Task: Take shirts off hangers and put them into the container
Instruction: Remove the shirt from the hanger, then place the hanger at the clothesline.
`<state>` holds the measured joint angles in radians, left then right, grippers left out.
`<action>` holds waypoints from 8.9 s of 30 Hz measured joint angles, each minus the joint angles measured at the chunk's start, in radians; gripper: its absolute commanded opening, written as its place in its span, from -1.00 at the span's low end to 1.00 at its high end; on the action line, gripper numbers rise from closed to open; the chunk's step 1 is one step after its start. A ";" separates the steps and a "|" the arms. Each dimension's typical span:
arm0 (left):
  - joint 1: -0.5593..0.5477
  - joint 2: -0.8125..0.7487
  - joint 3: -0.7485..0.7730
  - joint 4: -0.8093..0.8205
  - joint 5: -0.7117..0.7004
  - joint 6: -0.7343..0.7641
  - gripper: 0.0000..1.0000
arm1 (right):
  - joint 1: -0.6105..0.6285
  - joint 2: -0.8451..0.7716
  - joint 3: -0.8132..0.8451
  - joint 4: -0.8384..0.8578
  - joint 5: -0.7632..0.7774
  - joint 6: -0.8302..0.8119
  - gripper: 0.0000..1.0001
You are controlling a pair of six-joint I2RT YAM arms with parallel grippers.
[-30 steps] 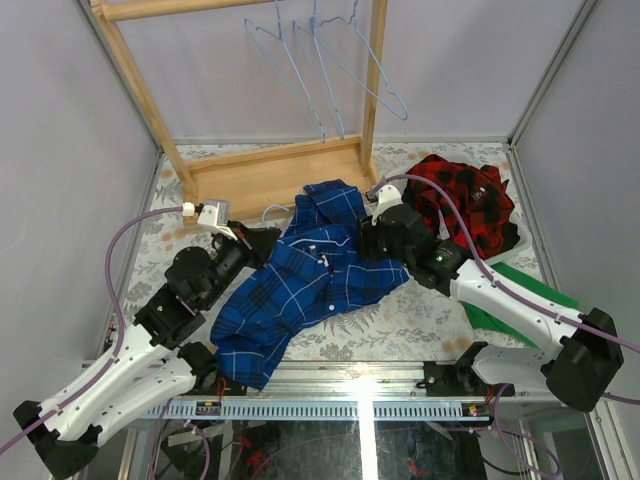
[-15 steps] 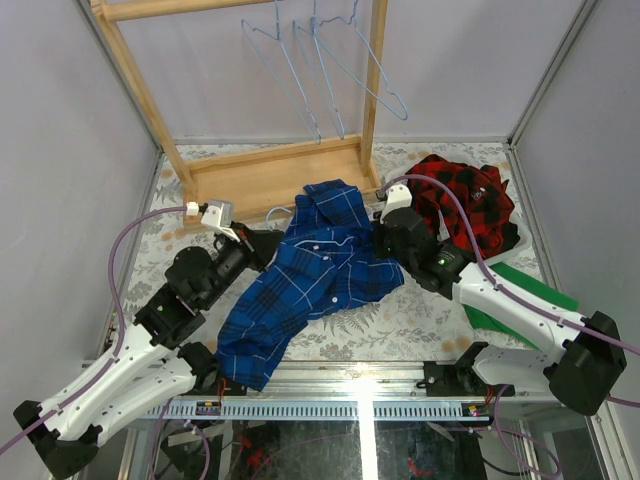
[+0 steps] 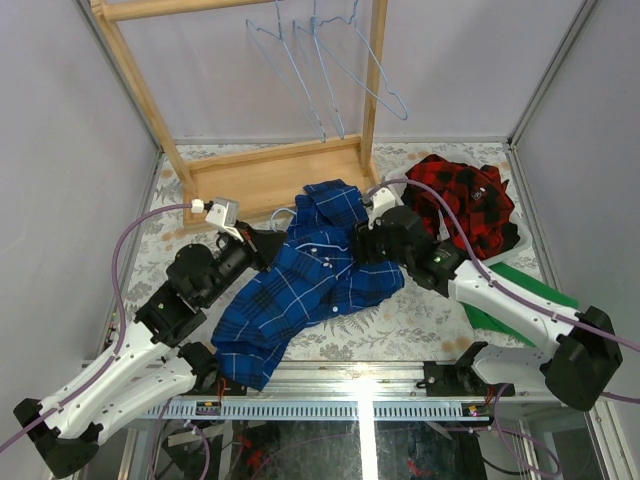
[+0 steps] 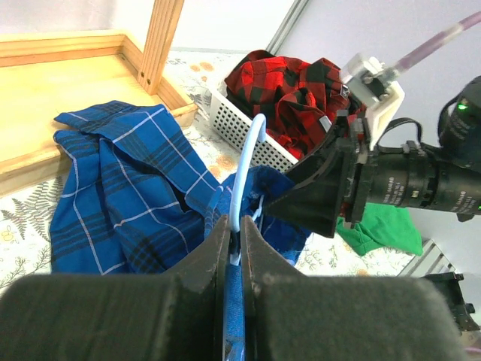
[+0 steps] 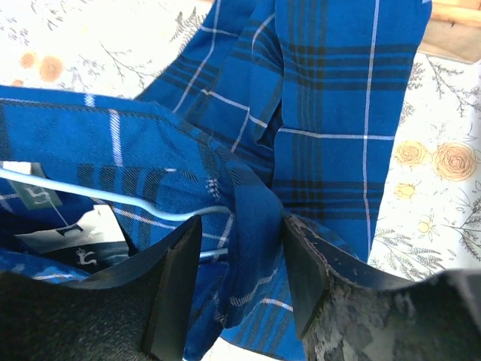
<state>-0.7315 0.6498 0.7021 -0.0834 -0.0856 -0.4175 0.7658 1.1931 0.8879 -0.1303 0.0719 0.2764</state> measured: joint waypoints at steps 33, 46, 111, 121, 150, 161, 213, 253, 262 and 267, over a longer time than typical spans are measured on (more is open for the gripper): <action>-0.001 -0.108 0.006 -0.069 0.093 0.091 -0.99 | -0.141 0.014 0.000 -0.055 -0.013 0.103 -0.15; -0.001 -0.153 -0.018 -0.059 0.077 0.088 -0.99 | -0.187 -0.019 -0.085 0.008 -0.173 0.013 0.25; -0.001 -0.161 -0.058 0.076 0.041 0.014 -0.99 | -0.283 -0.586 -0.443 0.389 -0.686 -0.176 0.79; -0.001 -0.057 -0.036 0.092 0.199 0.016 -1.00 | -0.282 -0.206 -0.268 0.331 -0.945 -0.100 0.58; 0.003 0.089 0.078 -0.109 0.034 0.057 0.60 | -0.166 -0.032 -0.229 0.445 -0.837 0.036 -1.00; -0.008 0.223 0.107 -0.210 -0.049 -0.016 0.40 | -0.166 -0.012 -0.229 0.425 -0.786 0.036 -1.00; 0.020 0.240 0.112 -0.523 -0.539 -0.175 -0.79 | -0.166 -0.755 -0.335 0.079 -0.513 -0.359 -1.00; 0.098 0.027 0.041 -0.425 -0.439 -0.204 -0.37 | -0.167 -0.538 -0.239 0.135 -0.791 -0.224 -1.00; 0.098 -0.006 0.039 -0.393 -0.320 -0.074 0.56 | -0.167 -0.592 -0.241 0.080 -0.629 -0.247 -1.00; 0.098 -0.049 0.032 -0.312 -0.173 0.042 0.80 | -0.167 -0.537 -0.236 0.044 -0.661 -0.261 -1.00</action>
<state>-0.6331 0.6006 0.7338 -0.3958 -0.2588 -0.3756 0.5991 0.6563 0.6521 -0.0860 -0.5888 0.0158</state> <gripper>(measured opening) 0.870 0.028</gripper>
